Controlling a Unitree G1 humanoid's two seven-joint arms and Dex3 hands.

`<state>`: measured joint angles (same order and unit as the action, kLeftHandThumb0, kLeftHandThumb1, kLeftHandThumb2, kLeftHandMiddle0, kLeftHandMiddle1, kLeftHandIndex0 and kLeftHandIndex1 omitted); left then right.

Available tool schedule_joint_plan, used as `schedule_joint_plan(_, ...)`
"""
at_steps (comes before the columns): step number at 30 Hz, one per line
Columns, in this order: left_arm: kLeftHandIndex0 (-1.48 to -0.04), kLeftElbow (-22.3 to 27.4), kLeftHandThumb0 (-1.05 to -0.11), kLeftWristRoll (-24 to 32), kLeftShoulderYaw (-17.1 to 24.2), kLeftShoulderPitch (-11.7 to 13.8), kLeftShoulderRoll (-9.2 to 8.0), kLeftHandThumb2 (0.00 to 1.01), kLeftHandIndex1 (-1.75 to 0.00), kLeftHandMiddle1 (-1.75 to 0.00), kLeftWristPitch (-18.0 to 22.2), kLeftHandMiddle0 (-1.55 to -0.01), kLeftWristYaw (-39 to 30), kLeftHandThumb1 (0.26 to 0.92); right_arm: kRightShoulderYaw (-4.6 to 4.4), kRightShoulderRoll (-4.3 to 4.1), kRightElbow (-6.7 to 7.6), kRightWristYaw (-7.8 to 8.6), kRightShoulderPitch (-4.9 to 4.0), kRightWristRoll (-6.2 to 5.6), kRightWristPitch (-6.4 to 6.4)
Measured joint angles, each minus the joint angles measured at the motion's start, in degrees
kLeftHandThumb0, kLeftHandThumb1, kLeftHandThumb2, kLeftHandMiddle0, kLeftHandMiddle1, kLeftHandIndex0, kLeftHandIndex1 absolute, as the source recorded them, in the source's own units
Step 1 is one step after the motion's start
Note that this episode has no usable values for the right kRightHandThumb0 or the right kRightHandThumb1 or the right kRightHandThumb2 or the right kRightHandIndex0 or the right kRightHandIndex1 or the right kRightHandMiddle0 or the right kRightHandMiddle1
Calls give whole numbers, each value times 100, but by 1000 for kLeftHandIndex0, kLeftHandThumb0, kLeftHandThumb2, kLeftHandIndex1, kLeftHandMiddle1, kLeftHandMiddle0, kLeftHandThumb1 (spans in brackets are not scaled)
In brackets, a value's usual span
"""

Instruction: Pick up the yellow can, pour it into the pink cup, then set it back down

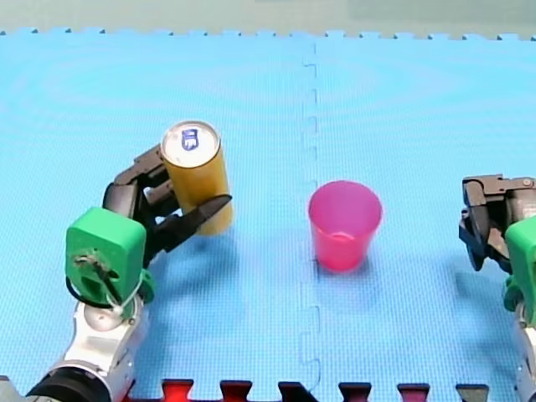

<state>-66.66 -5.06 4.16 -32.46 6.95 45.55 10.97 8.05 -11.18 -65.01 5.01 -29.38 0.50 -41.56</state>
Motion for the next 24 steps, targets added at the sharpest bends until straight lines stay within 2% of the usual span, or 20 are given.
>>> schedule_joint_plan(6,-1221,63,-366,-746,-343,-189,-160,1,-3,-5,-29,-1328,824,784,0,36,-39,0,-23,2,1)
schedule_joint_plan(12,-1226,87,-374,-1510,-803,-443,-394,0,-4,-4,-349,-1330,1677,784,3,78,-47,1,-34,-2,16)
schedule_joint_plan(17,-1228,71,-393,-2228,-1319,-684,-611,0,-3,-2,-805,-1328,2305,779,2,103,-54,1,-35,-1,21)
schedule_joint_plan(20,-1233,96,-399,-2451,-1540,-864,-705,0,-4,-4,-1006,-1333,2488,779,-2,121,-73,-1,-40,3,23)
schedule_joint_plan(24,-1249,106,-403,-2694,-1795,-990,-754,0,-8,-5,-1004,-1338,2813,777,-15,150,-98,-21,-52,18,23)
